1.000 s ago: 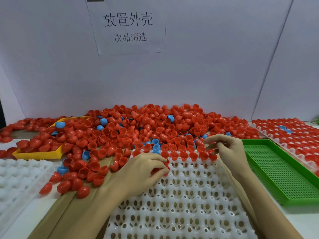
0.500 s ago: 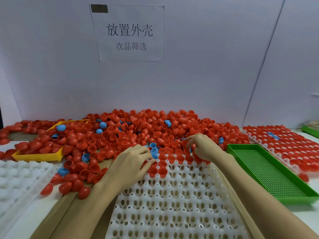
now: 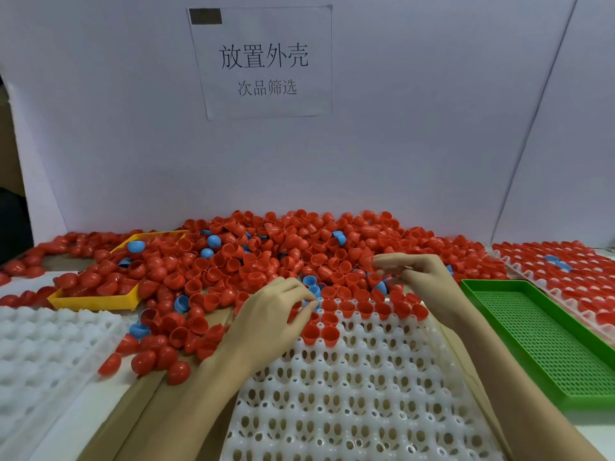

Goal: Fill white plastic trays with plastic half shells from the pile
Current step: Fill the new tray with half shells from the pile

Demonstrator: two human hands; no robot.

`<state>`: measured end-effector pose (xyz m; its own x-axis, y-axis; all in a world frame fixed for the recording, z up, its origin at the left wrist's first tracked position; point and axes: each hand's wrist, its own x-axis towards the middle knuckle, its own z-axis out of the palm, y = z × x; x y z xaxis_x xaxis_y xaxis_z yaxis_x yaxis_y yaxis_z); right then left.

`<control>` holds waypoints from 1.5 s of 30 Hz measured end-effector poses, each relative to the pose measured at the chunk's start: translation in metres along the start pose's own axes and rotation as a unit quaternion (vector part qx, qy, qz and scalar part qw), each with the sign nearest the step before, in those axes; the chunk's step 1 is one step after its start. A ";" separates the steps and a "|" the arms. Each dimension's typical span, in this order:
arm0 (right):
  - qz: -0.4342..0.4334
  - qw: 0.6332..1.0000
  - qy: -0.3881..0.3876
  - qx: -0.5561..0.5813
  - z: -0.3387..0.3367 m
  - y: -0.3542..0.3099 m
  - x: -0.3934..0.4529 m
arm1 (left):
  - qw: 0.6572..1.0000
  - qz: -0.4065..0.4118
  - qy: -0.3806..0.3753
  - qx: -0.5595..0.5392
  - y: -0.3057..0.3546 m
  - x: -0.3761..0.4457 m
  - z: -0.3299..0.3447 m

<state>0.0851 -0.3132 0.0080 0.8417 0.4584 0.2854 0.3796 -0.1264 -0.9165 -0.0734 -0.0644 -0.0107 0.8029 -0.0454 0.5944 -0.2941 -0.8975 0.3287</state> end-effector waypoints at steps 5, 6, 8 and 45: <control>0.011 0.988 -0.095 0.119 0.005 -0.009 -0.021 | 0.975 -0.107 0.022 -0.194 0.014 0.001 0.001; 0.011 0.985 -0.117 0.125 0.006 -0.011 -0.023 | 0.966 -0.117 0.011 -0.231 0.018 0.001 0.001; 0.002 0.980 -0.154 0.125 0.010 -0.015 -0.026 | 0.942 -0.130 -0.031 -0.309 0.025 0.001 0.002; 0.037 0.985 0.014 0.166 -0.020 0.013 -0.023 | 0.974 -0.073 -0.019 -0.215 0.039 -0.008 0.022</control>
<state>0.0786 -0.3431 -0.0052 0.8743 0.4340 0.2175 0.1738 0.1385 -0.9750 -0.0798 -0.1082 -0.0189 0.8684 0.0464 0.4936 -0.3585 -0.6290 0.6898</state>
